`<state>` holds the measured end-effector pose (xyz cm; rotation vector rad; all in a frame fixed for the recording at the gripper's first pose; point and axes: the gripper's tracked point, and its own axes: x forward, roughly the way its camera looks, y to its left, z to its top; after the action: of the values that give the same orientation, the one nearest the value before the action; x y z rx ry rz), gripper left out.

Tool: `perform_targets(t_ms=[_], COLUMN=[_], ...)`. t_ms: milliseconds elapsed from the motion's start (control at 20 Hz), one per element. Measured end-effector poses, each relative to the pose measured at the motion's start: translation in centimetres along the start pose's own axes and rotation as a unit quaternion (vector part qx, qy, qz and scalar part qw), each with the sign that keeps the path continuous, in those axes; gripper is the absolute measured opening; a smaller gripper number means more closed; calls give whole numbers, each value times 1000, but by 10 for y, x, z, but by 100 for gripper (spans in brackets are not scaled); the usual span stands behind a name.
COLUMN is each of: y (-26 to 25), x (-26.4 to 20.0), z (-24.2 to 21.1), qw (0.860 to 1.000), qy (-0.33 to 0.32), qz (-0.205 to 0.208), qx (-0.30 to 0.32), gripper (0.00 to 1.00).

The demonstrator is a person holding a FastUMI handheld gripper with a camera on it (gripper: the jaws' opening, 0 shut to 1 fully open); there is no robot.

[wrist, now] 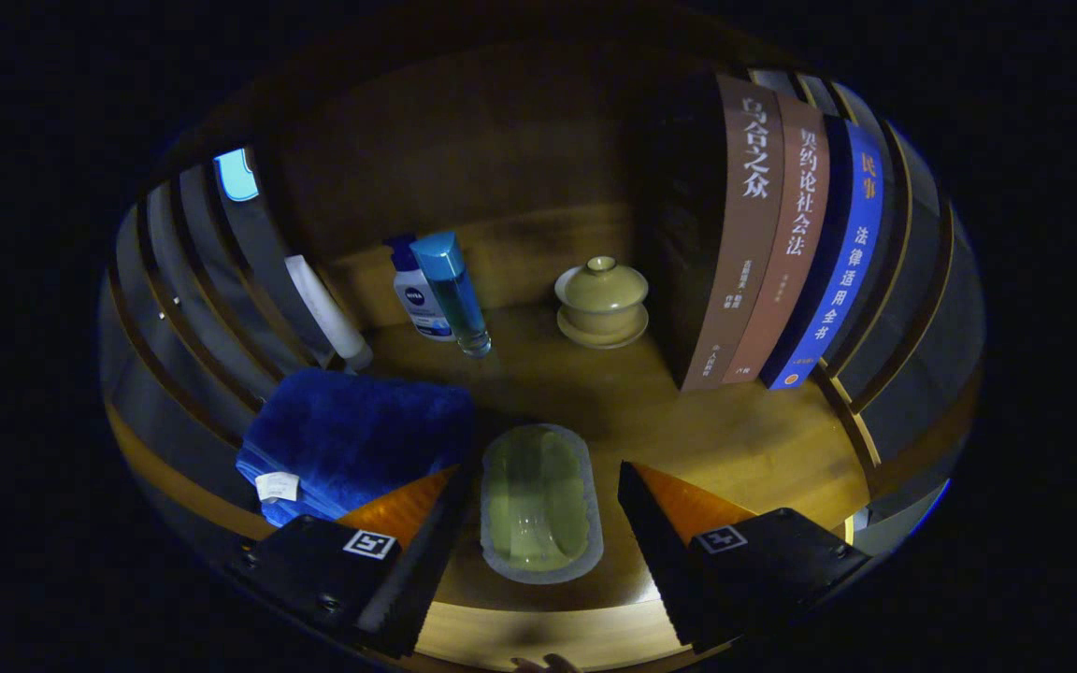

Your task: Pull open the drawer, take out the items inside it, and place them on the countertop above the cabinet.

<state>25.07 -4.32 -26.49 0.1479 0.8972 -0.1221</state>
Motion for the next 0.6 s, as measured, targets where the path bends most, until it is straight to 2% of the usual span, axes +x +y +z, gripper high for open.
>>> perform_targets(t_ms=[200, 350, 600], y=[12, 15, 23], x=[-27, -55, -128], z=[-3, -17, -39], qw=[999, 997, 986], qy=[-36, -69, -161], qz=[26, 28, 47], qx=[3, 2, -10], gripper=[100, 100, 99])
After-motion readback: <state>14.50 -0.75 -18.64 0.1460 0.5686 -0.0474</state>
